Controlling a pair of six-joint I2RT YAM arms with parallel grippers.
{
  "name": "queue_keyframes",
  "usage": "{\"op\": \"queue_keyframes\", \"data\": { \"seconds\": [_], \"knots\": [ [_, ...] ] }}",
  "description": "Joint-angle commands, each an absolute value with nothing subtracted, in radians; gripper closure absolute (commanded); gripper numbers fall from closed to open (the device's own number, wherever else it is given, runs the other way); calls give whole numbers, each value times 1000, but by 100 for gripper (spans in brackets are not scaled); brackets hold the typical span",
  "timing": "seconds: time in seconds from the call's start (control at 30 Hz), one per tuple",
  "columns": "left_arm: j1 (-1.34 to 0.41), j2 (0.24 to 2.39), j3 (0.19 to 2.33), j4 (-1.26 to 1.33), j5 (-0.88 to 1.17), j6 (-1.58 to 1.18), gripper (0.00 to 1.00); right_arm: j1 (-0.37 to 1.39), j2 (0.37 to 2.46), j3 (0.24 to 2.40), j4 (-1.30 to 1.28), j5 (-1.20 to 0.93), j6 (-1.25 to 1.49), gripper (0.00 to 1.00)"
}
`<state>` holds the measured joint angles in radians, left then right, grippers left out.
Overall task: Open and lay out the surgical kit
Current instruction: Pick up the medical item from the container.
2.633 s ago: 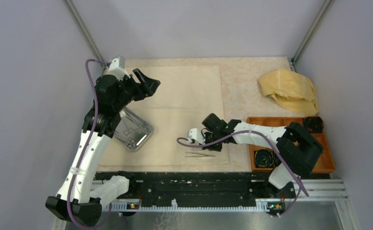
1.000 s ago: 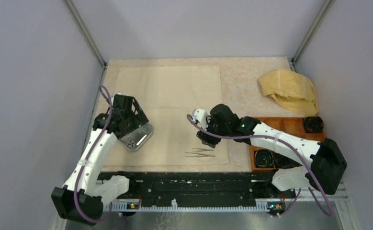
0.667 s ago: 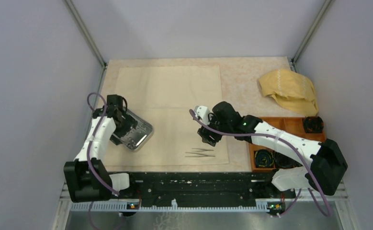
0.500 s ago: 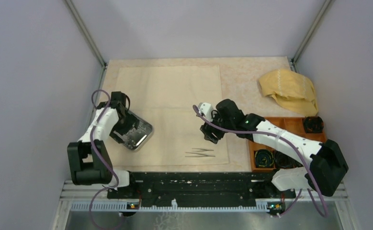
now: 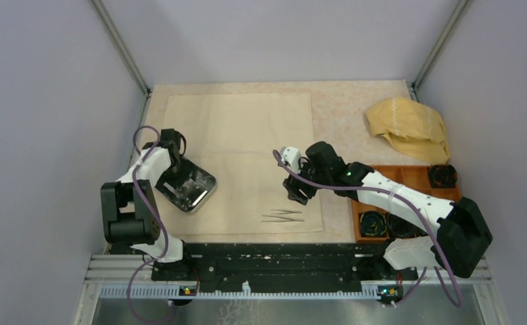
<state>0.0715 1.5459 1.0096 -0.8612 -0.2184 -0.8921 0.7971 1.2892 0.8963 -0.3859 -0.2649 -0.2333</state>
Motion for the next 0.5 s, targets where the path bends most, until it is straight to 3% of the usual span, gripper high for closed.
{"op": "queue_keyframes", "data": {
  "seconds": [0.0,0.27,0.47],
  "knots": [
    [90,1481,920,-697,-175,-890,2,796,1266,893,-345,-284,-227,41],
    [96,1506,877,-595,-138,-881,2,793,1261,894,-357,-274,-232,41],
    [94,1521,937,-469,-12,-716,12,792,1264,895,-361,-278,-232,41]
  ]
}}
